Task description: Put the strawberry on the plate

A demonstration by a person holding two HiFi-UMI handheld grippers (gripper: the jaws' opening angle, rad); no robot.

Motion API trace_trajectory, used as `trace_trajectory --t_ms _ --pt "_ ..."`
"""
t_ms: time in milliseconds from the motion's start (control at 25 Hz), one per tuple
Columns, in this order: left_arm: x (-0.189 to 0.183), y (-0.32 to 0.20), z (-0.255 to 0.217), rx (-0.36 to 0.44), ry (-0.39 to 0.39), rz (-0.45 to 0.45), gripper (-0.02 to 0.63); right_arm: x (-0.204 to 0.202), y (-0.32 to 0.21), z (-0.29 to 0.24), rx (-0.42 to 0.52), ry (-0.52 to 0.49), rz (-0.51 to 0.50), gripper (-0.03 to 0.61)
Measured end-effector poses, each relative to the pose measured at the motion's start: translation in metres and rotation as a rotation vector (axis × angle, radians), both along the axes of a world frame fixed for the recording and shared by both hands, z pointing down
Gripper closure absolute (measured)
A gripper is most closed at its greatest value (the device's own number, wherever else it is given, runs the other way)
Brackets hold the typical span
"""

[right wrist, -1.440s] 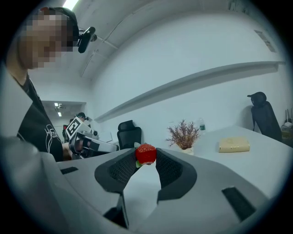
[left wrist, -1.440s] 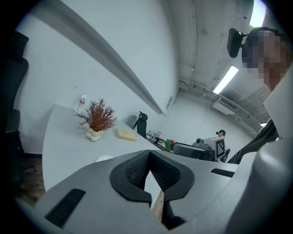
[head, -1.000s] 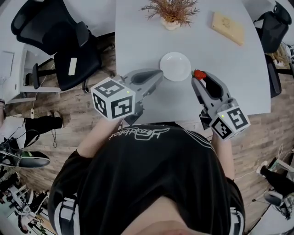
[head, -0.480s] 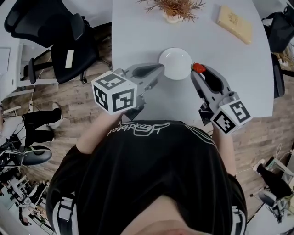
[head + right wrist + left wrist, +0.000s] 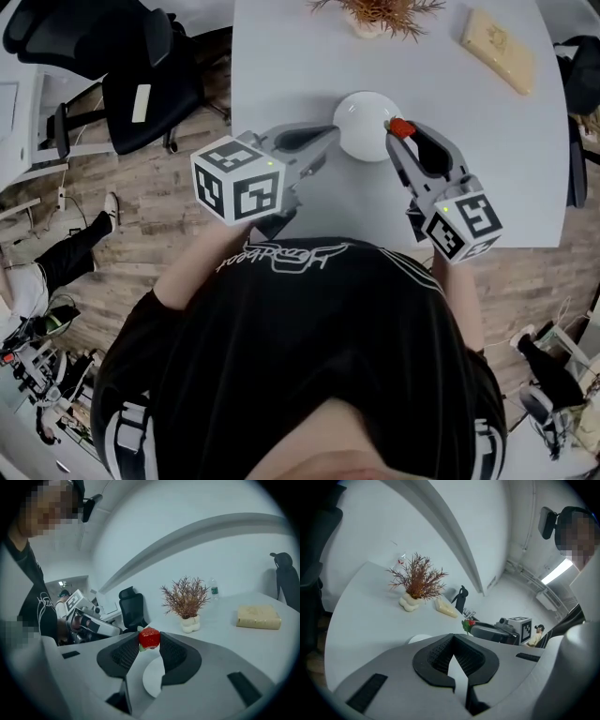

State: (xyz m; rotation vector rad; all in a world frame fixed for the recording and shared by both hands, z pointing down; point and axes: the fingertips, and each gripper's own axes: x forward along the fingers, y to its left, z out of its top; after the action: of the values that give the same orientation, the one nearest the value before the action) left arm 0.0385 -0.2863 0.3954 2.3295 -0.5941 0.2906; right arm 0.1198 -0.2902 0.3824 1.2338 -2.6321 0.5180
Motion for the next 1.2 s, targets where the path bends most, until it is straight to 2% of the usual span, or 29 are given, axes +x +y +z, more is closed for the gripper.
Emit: trace_trajectory --t_ms 400,680,1200 --pt "-0.005 -0.010 0.027 -0.049 -0.014 -0.014 0.607 -0.007 -0.018 0.054 -0.054 0.119 -0.024 0.448" --pt "-0.013 -0.019 0.036 -0.062 -0.016 -0.041 0.607 -0.012 -0.020 0.097 -0.066 0.336 -0.077 0.448" --pt "-0.025 -0.029 0.051 -0.101 -0.021 -0.083 0.607 -0.026 -0.012 0.158 -0.118 0.556 -0.182 0.448"
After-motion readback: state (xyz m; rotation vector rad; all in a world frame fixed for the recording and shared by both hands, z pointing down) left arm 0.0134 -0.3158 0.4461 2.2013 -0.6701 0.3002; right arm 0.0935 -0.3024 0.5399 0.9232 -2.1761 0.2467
